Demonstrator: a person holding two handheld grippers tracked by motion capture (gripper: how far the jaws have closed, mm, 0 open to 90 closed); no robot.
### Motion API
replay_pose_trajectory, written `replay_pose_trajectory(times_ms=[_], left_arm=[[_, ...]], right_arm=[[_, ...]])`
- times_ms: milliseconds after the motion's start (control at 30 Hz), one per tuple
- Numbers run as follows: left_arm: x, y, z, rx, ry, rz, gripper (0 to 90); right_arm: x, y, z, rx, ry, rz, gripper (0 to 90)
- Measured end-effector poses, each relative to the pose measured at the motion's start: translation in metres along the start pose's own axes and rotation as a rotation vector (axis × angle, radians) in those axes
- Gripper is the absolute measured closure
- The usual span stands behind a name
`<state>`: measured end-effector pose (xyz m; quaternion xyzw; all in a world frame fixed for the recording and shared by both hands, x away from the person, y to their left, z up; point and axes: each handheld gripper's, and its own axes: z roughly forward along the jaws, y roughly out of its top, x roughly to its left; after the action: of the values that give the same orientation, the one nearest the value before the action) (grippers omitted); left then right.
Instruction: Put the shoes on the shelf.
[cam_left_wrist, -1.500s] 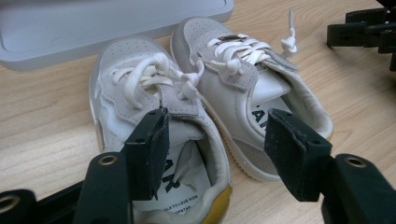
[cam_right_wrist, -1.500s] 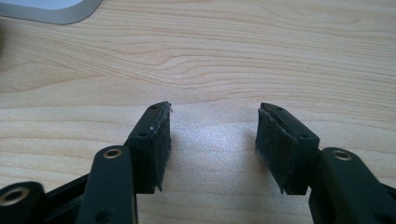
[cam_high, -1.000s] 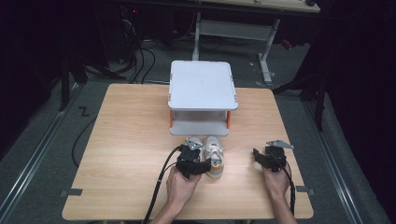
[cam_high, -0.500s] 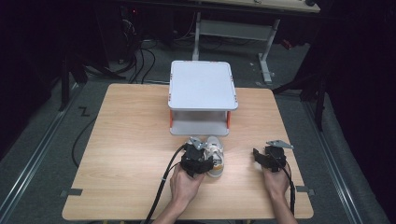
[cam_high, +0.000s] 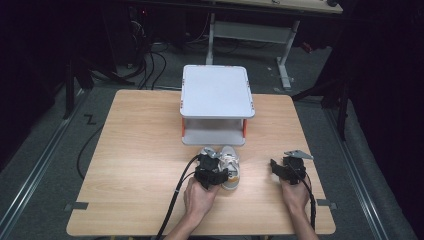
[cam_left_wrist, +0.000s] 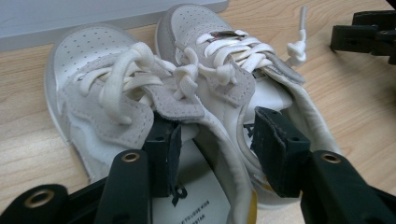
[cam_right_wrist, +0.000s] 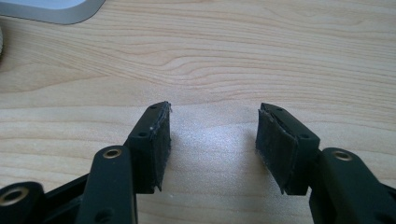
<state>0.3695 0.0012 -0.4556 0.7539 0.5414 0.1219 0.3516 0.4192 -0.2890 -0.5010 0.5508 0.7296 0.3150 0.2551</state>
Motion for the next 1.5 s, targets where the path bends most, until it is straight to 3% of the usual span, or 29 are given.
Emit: replay_pose_trajectory(times_ms=[133, 300, 600, 767, 900, 1267, 1367, 1500], left_arm=[[-0.001, 0.000, 0.001, -0.002, 0.015, 0.018, 55.8], [-0.004, -0.001, 0.000, -0.009, 0.015, 0.041, 65.6], [-0.001, -0.003, -0.005, -0.016, 0.032, 0.047, 79.5], [0.001, -0.006, -0.009, -0.023, 0.039, 0.061, 81.8], [-0.002, -0.009, -0.012, -0.026, 0.034, 0.100, 82.3], [0.000, -0.007, -0.025, -0.043, -0.042, 0.118, 82.9], [0.004, -0.004, -0.028, -0.058, -0.056, 0.119, 82.9], [0.006, 0.002, -0.034, -0.076, -0.044, 0.128, 82.9]], right_arm=[[0.000, 0.000, 0.000, 0.000, 0.000, -0.001, 44.8], [0.000, 0.000, 0.000, 0.000, 0.000, -0.001, 44.7], [0.000, 0.000, 0.000, 0.002, 0.000, 0.006, 43.1], [0.000, 0.000, 0.000, 0.003, 0.002, 0.006, 42.5], [0.000, 0.000, 0.000, 0.004, 0.002, 0.006, 42.4], [0.000, 0.001, 0.001, 0.006, 0.007, 0.000, 40.9], [0.000, 0.000, 0.000, 0.002, 0.015, -0.009, 44.2], [0.002, 0.002, -0.003, -0.004, 0.037, -0.009, 50.2]])
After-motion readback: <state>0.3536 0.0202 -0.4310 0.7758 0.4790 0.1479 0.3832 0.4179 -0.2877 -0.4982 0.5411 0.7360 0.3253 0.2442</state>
